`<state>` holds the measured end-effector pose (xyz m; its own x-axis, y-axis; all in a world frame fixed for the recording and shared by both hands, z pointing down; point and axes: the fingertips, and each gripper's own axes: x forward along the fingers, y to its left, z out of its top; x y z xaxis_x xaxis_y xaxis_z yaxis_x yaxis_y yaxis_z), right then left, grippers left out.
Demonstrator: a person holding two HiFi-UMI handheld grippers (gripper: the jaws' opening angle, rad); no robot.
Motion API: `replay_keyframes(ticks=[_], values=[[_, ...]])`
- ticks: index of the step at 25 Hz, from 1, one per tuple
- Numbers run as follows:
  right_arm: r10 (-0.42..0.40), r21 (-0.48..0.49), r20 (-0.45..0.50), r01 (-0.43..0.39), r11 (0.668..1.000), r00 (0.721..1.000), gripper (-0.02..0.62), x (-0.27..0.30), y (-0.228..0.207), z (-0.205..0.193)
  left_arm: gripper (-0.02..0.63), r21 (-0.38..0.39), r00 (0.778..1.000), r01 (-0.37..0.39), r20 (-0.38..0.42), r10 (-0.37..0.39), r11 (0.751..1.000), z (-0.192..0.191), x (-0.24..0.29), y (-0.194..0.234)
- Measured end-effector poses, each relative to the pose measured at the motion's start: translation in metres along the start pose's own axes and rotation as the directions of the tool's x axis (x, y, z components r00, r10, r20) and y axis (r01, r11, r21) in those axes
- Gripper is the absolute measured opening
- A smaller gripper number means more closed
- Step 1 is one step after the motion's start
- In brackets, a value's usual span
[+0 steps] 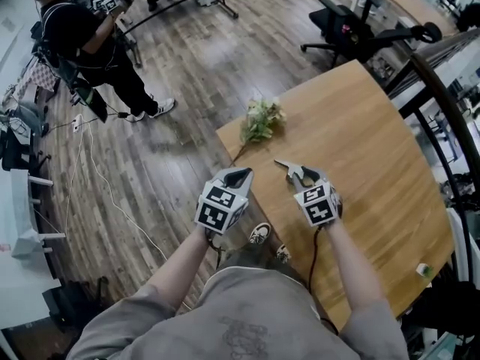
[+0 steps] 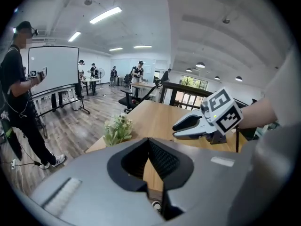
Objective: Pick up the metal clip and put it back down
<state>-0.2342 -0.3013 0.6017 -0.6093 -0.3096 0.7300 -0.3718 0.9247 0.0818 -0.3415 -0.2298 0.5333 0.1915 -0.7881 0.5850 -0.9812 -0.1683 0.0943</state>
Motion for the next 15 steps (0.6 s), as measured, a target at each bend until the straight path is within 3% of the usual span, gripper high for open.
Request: replay_keyframes(ticks=[6,15], values=[[-0.017,0.109,0.230,-0.008,0.994,0.973,0.103,-0.082,-0.016,0.061,0.000,0.029,0.993,0.007,0.121,-0.010,1.000,0.060,-0.024,-0.010],[-0.141,0.197,0.480,0.050,0.979,0.866,0.064,-0.210,-0.019,0.115,0.000,0.204,0.946,-0.006,0.317,-0.060,0.979,0.150,-0.079,-0.054]])
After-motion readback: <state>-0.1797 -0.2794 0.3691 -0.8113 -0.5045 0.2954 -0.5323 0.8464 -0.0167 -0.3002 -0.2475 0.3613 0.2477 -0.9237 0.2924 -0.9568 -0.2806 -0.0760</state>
